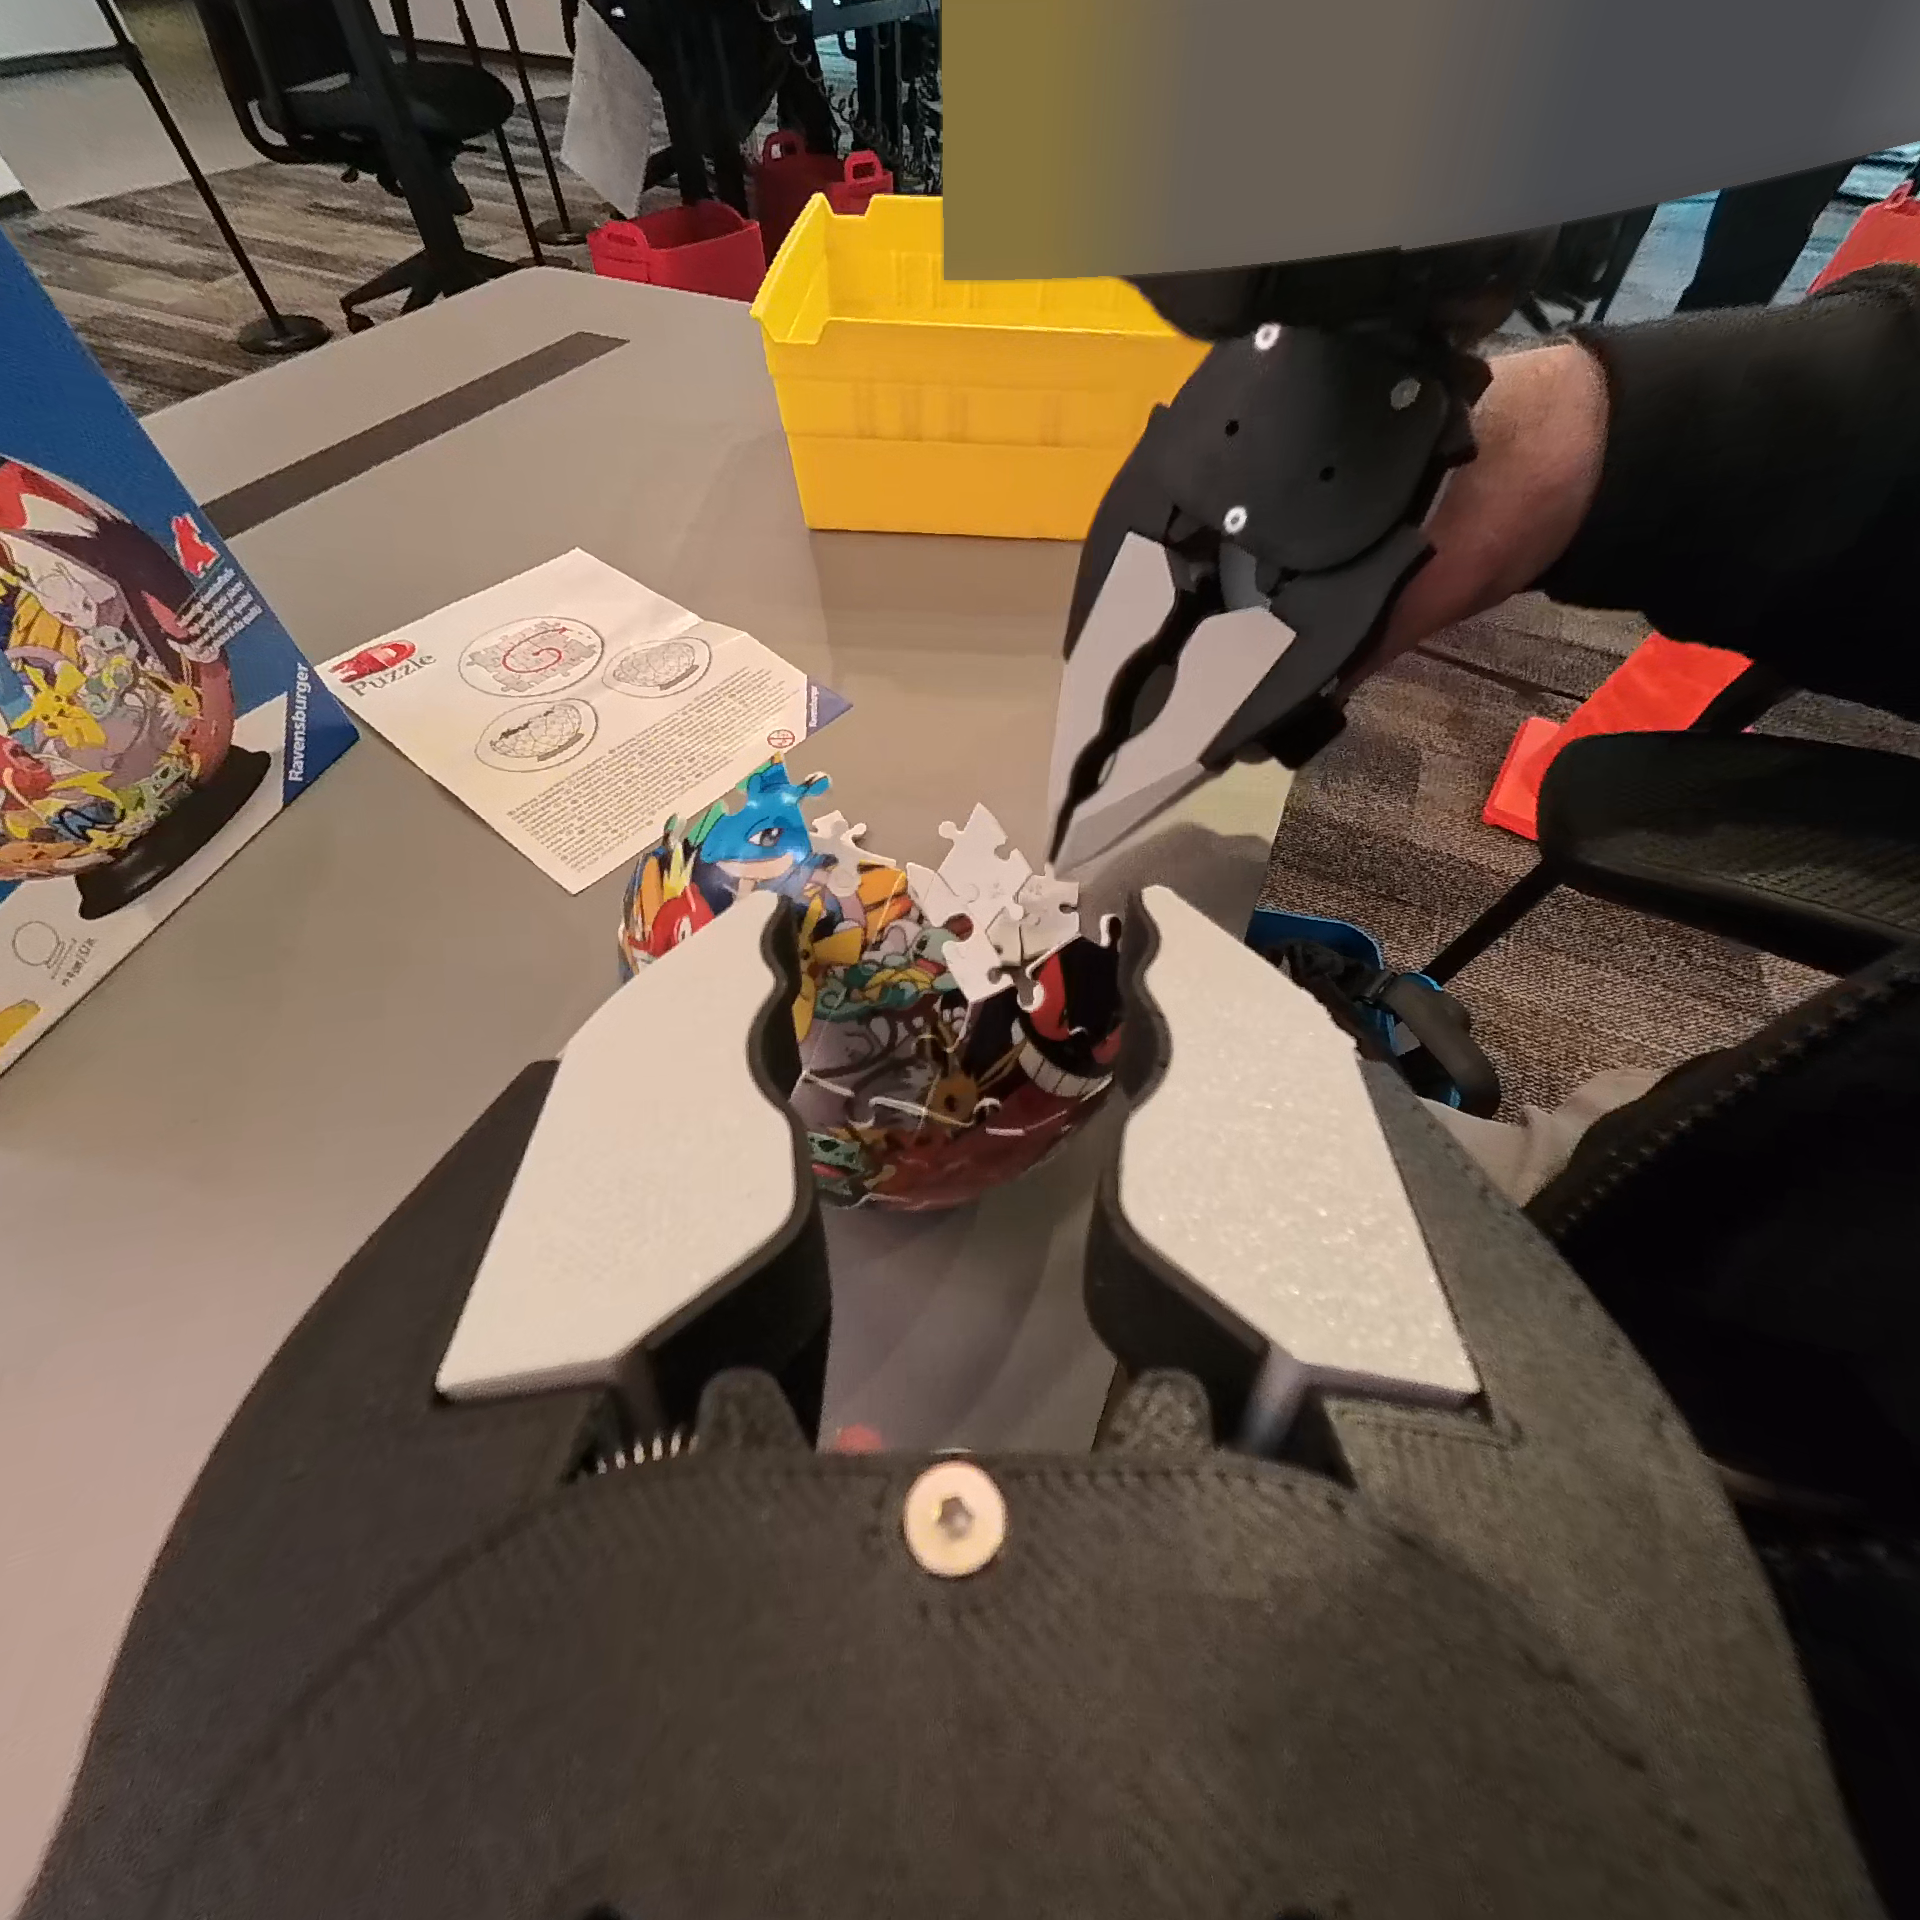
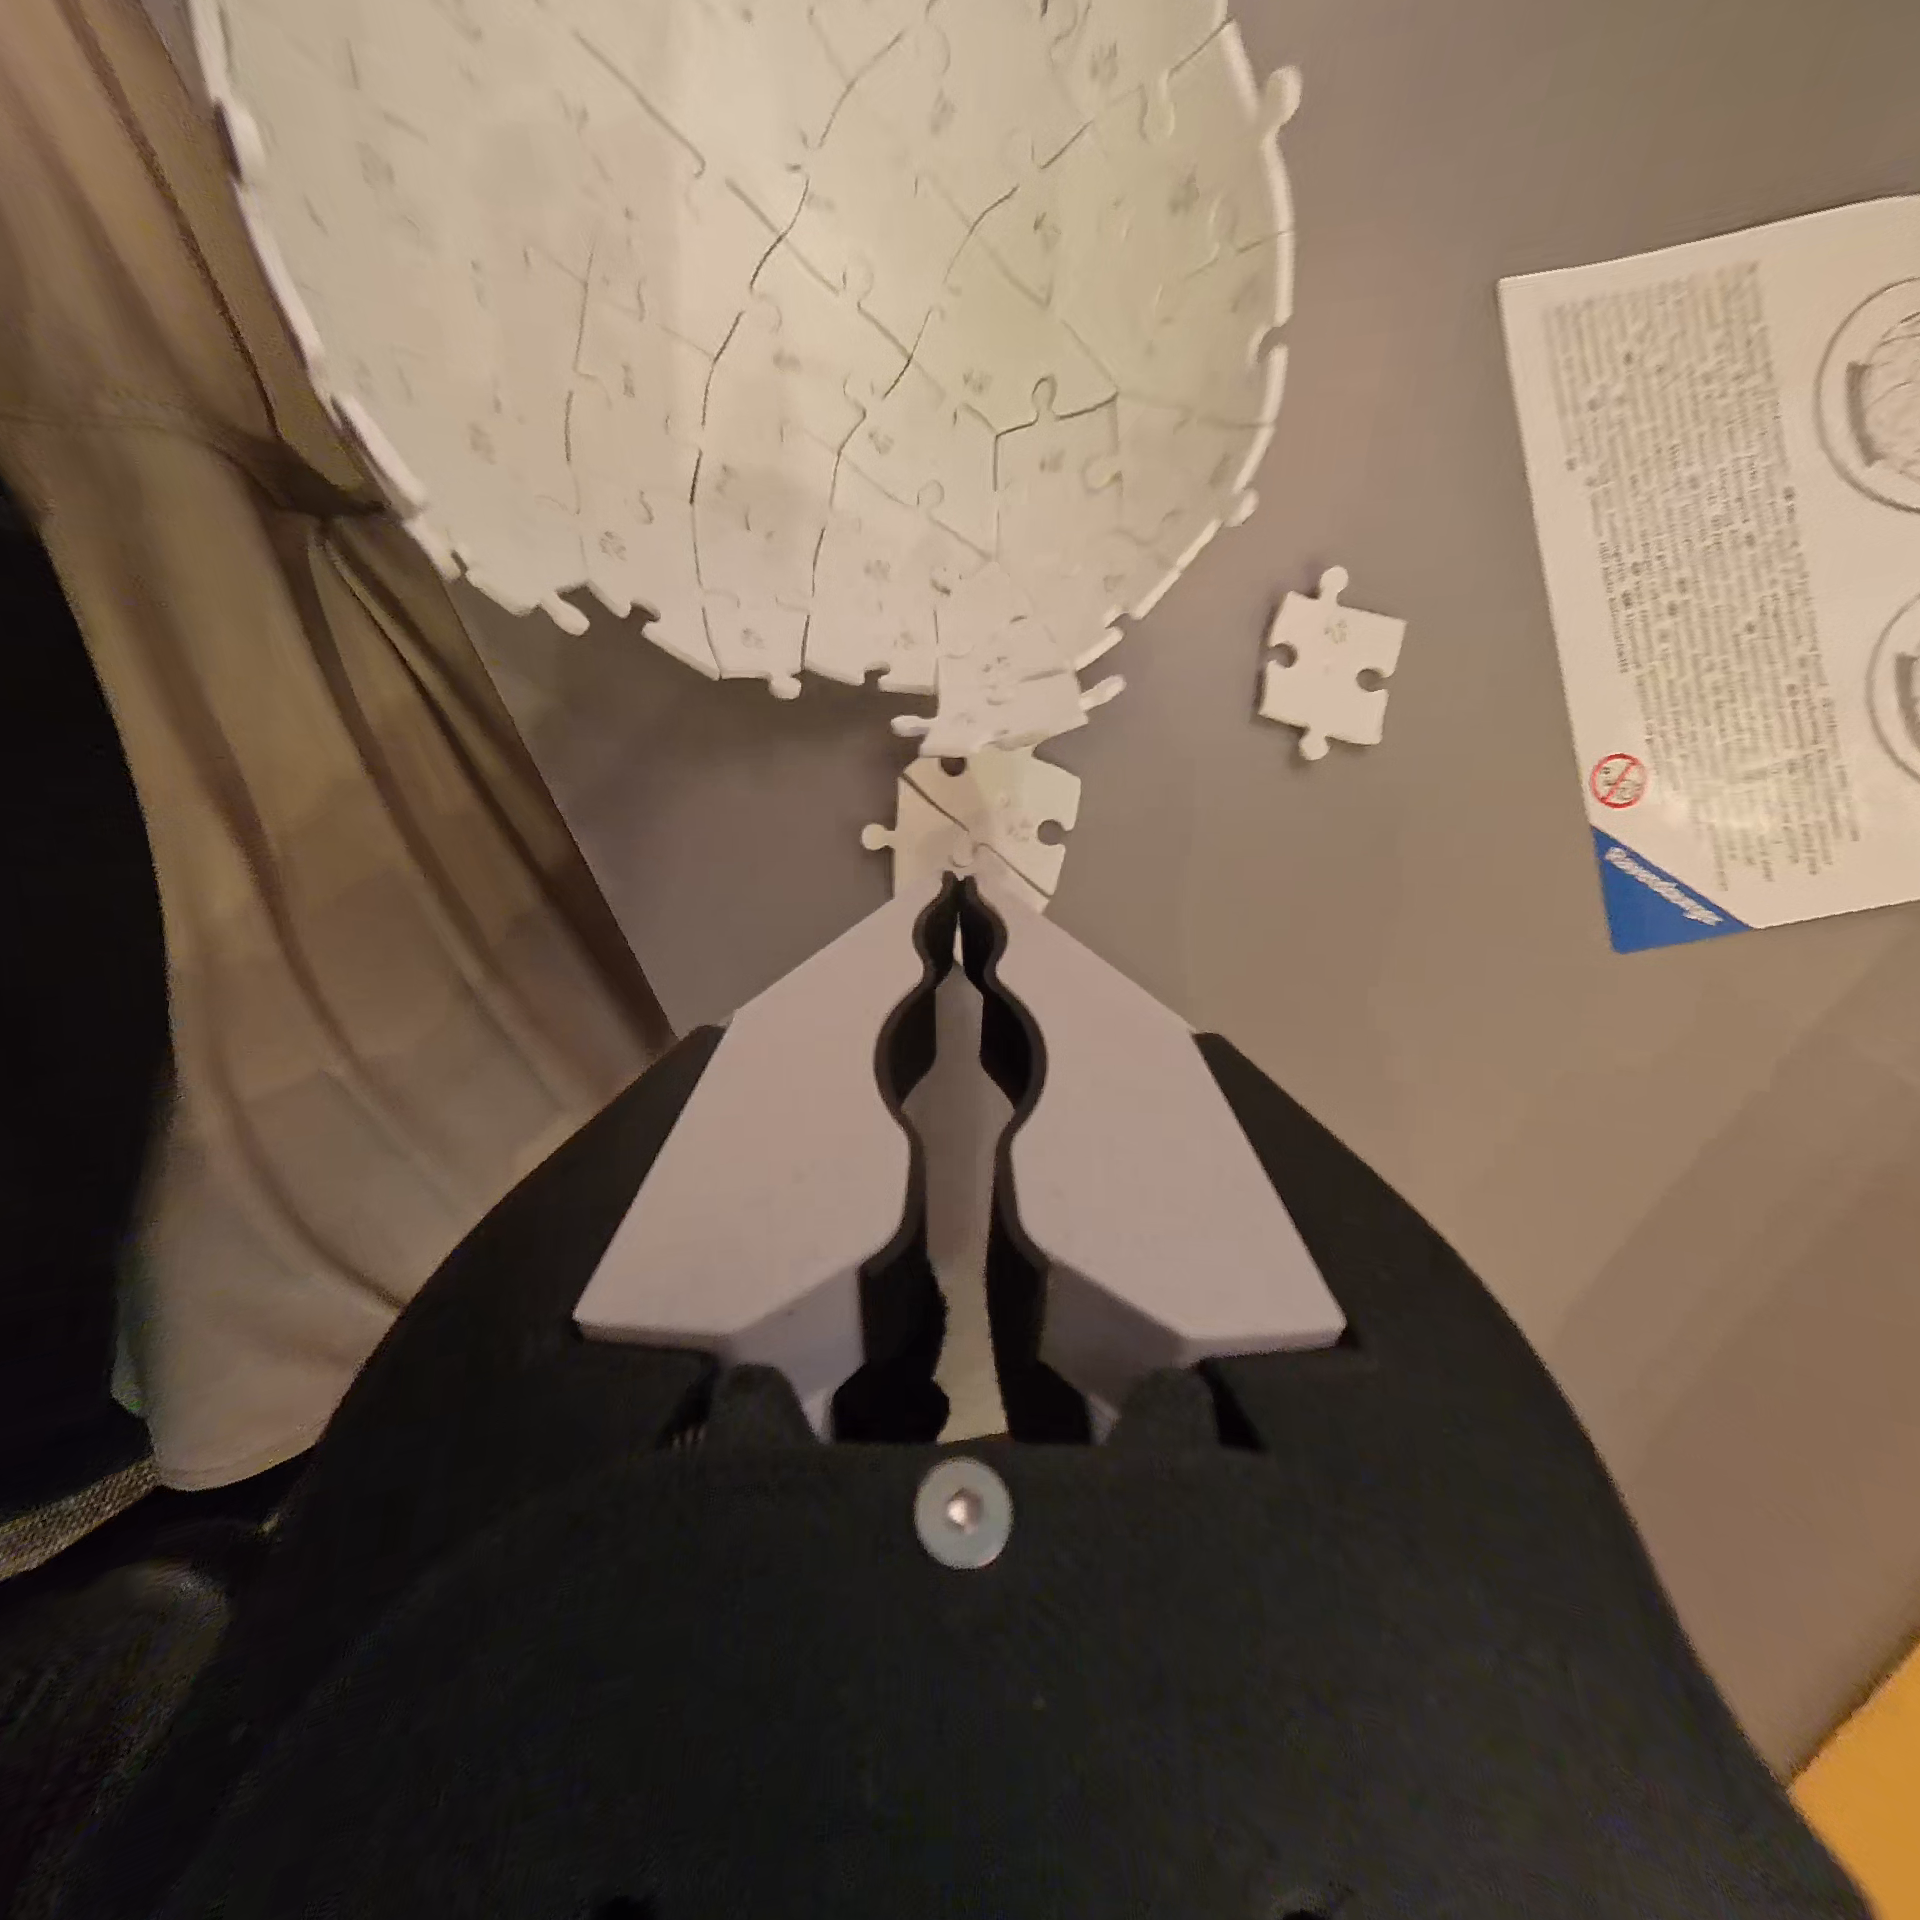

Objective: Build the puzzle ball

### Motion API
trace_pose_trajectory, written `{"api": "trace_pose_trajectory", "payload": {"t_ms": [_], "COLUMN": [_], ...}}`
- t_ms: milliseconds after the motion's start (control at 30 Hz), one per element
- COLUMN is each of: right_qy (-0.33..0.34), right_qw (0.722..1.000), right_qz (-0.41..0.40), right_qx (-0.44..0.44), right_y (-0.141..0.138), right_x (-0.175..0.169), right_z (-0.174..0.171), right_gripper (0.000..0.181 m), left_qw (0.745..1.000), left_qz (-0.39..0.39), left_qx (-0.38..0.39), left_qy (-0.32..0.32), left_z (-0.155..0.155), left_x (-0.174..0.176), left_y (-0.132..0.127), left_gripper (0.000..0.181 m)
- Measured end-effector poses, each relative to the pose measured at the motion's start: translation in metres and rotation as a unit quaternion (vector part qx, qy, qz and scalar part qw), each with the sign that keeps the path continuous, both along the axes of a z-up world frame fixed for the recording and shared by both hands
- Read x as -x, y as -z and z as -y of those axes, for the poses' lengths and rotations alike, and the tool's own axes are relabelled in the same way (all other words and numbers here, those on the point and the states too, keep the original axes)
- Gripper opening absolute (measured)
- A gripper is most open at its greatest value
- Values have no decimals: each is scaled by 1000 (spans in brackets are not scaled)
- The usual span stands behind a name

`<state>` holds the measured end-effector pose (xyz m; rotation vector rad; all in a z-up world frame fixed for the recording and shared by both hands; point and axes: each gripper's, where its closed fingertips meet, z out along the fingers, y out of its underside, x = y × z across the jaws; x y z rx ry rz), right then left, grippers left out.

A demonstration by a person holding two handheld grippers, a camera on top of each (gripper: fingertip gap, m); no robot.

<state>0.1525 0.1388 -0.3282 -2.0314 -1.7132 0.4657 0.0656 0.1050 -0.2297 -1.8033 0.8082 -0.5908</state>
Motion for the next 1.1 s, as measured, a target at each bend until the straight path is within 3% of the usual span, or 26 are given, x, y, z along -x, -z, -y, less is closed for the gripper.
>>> {"api": "trace_pose_trajectory", "payload": {"t_ms": [267, 467, 1100], "right_qy": [9, 1, 35], "right_qw": [1000, 999, 997], "right_qz": [-1, -50, -67], "right_qx": [-9, 19, 29], "right_y": [-10, -25, -25], "right_x": [-7, 5, 1], "right_z": [-11, -1, -15], "right_gripper": [0, 0, 2], "left_qw": [1000, 1000, 1000], "left_qz": [-5, -8, -5], "left_qx": [-4, -6, -10], "left_qy": [3, 4, -18], "left_z": [-4, -7, -16], "left_x": [-5, -8, -11], "left_y": [-1, -1, 0], "left_gripper": [59, 59, 60]}}
